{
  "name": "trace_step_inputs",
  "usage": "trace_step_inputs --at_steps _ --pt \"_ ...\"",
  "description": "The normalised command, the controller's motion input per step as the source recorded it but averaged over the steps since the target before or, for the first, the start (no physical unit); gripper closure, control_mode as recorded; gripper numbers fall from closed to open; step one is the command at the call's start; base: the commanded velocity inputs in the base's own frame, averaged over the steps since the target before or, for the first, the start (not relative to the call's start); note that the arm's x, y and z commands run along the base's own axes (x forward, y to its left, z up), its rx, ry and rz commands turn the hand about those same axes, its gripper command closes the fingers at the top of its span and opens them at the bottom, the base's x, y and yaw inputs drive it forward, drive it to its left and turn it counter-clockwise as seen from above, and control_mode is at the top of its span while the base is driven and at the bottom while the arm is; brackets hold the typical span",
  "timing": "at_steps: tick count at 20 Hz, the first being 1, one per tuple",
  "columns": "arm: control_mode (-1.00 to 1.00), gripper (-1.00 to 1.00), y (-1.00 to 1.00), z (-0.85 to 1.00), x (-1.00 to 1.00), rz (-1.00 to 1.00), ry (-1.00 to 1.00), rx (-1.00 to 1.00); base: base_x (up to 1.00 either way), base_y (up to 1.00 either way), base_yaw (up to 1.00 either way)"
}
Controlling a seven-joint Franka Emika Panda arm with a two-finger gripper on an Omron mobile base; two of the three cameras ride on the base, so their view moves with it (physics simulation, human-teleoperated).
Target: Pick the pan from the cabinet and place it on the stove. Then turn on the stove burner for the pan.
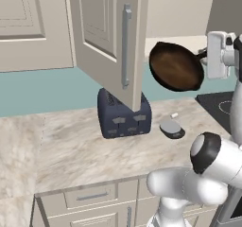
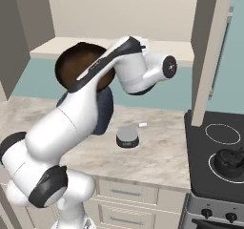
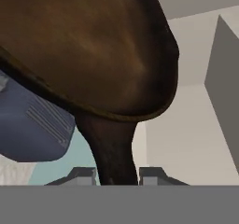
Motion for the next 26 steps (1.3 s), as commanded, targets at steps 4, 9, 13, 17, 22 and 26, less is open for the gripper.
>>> trace_step_inputs --at_steps 4,9,13,17,22,26 --pt "-1.00 1.00 0.01 -0.17 -0.61 -0.01 0.00 0.00 0.00 0.00 0.00" --pt "-1.00 1.00 0.00 -0.20 -0.53 -0.02 0.00 -0.01 0.00 0.00 0.00" --pt "-1.00 1.00 0.00 -0.20 -0.49 -0.02 0.00 -0.01 0.00 0.00 0.00" --pt "-1.00 1.00 0.02 -0.02 -0.16 0.00 0.00 -0.01 0.00 0.00 0.00" --pt "-1.00 1.00 0.01 0.00 -0.01 0.00 0.00 0.00 0.00 0.00 0.00" --pt "-1.00 1.00 0.00 -0.03 -0.21 0.00 -0.01 0.00 0.00 0.00 0.00"
